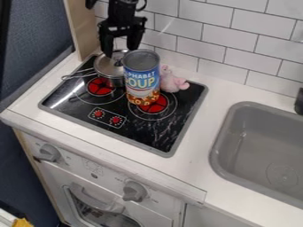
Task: Remove the lid from the metal pot and put it on the right side of the blue can
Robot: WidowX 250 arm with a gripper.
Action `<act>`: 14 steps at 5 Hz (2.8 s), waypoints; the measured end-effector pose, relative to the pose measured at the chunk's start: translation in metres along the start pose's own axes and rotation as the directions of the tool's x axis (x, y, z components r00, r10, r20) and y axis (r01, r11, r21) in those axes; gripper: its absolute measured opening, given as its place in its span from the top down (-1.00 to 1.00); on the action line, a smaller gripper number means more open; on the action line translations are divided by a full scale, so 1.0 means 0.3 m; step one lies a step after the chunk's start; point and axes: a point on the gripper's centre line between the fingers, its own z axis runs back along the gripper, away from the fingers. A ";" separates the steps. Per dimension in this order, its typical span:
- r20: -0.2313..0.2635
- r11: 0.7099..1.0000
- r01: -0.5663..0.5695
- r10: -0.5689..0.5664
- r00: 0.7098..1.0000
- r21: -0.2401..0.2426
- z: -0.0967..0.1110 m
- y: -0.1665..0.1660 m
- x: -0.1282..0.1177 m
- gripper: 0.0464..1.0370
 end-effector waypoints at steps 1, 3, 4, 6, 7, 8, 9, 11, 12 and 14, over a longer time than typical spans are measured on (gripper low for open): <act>-0.024 1.000 0.010 -0.010 1.000 0.007 -0.029 -0.007 0.002 -0.93; -0.039 1.000 0.011 -0.011 0.999 0.007 -0.052 -0.012 0.016 -0.31; -0.027 1.000 -0.003 0.003 1.000 0.011 -0.062 -0.010 0.019 0.30; -0.021 1.000 0.002 -0.001 1.000 0.023 -0.074 0.001 0.007 0.55; -0.017 1.000 0.003 -0.003 1.000 0.027 -0.074 0.007 0.002 0.55; -0.013 1.000 -0.011 0.011 1.000 0.011 -0.061 0.008 0.002 0.55; -0.012 0.999 -0.040 0.039 0.999 -0.008 -0.050 0.015 0.010 0.55; 0.030 0.985 -0.120 0.125 0.992 -0.124 0.094 0.081 0.059 0.55; 0.039 0.974 -0.126 0.135 0.990 -0.189 0.181 0.110 0.048 0.55; 0.055 0.948 -0.027 0.047 0.997 -0.318 0.409 0.123 -0.105 0.55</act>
